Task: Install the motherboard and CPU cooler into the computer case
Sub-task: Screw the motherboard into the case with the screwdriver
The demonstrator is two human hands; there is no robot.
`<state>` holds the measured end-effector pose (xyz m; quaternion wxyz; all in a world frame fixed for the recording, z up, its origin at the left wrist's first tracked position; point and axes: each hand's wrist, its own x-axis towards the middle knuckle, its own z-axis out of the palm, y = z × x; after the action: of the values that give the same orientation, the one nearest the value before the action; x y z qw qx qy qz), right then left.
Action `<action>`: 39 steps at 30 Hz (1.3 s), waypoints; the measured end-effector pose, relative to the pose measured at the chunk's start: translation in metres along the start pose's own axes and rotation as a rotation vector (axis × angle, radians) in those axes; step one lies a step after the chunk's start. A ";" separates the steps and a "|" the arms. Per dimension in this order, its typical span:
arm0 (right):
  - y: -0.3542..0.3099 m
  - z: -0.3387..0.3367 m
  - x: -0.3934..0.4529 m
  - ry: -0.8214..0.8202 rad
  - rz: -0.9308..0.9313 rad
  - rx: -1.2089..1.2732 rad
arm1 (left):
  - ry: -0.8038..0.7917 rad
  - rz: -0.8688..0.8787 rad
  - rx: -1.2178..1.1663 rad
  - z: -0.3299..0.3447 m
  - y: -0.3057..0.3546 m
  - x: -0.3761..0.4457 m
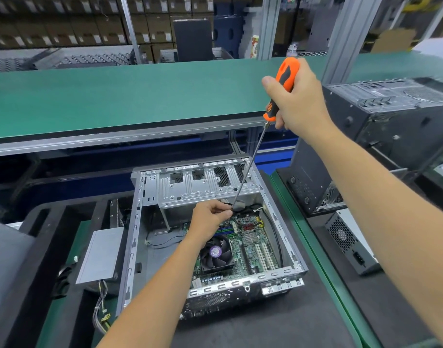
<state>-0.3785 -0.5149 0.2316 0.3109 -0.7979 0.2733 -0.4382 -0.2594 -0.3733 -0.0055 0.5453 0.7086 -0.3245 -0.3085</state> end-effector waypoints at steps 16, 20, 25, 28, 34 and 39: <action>0.000 -0.007 -0.006 -0.024 0.023 0.016 | -0.048 0.072 0.181 0.006 0.002 -0.003; -0.002 -0.012 -0.004 -0.112 0.039 0.024 | -0.105 0.138 0.266 0.013 0.003 -0.005; 0.000 -0.021 -0.004 -0.293 0.030 0.091 | -0.292 0.188 0.379 0.022 0.002 -0.008; 0.006 -0.023 -0.007 -0.405 0.058 0.140 | -0.396 0.215 0.393 0.025 0.003 -0.010; 0.017 -0.017 -0.023 -0.708 0.118 0.187 | -0.616 0.168 0.438 0.031 0.002 -0.014; 0.023 -0.010 -0.039 -0.840 0.126 0.209 | -0.780 0.131 0.530 0.040 -0.004 -0.020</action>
<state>-0.4097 -0.5048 0.1981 0.5004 -0.8528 0.1252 -0.0811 -0.3024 -0.3793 -0.0163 0.2018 0.6327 -0.6164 -0.4232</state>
